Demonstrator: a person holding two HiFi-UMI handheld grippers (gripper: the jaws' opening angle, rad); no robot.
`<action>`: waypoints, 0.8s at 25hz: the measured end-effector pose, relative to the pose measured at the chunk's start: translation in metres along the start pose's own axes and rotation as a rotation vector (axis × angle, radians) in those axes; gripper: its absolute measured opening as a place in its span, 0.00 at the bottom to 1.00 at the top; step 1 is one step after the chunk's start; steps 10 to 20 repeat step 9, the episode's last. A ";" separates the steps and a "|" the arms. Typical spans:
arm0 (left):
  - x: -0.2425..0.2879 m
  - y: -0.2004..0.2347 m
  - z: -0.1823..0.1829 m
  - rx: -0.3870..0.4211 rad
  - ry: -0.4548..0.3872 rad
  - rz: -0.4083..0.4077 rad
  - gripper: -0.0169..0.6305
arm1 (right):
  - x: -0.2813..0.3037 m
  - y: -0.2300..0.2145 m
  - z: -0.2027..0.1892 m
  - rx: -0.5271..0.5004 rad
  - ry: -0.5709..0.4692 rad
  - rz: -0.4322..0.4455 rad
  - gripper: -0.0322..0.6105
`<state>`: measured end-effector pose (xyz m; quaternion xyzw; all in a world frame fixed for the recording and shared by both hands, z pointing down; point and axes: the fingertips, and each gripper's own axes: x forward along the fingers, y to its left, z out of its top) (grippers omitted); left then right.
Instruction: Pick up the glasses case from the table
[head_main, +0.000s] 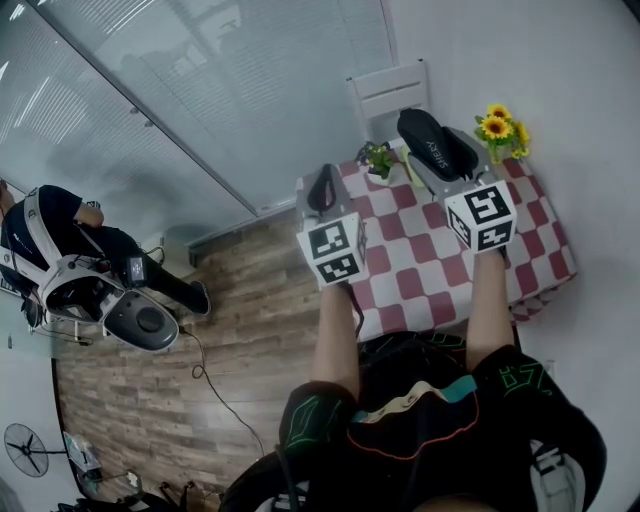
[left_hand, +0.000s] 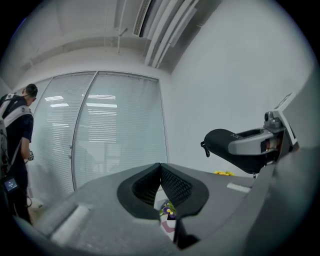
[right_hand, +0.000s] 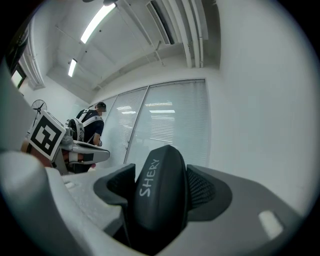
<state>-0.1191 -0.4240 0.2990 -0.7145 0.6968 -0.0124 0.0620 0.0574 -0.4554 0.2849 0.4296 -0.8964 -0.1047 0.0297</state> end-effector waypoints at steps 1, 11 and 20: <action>0.000 0.000 0.001 0.004 -0.001 0.002 0.04 | 0.000 -0.001 0.000 -0.001 -0.001 -0.001 0.55; 0.004 0.000 -0.005 0.012 0.014 0.009 0.04 | 0.003 -0.008 -0.006 0.001 -0.002 -0.003 0.55; 0.004 0.000 -0.005 0.012 0.014 0.009 0.04 | 0.003 -0.008 -0.006 0.001 -0.002 -0.003 0.55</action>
